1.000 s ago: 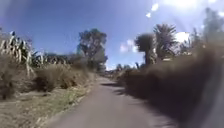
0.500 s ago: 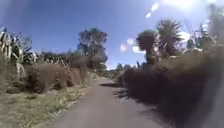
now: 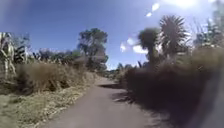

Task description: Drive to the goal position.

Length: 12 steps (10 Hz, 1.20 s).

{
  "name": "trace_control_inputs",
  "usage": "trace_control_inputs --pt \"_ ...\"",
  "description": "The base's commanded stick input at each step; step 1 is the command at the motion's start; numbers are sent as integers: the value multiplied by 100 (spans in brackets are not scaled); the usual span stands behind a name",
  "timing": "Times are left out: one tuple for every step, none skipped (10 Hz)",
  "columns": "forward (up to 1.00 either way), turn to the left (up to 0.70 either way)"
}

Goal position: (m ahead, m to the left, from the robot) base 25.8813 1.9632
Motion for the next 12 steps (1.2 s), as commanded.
trace_control_inputs --pt "100 0" --pt "100 0" --pt "100 0" --pt "100 0" --pt "100 13" --pt "100 26" --pt "100 26" --pt "100 21" --pt "100 17" --pt "100 12" --pt "100 7" --pt "100 2"
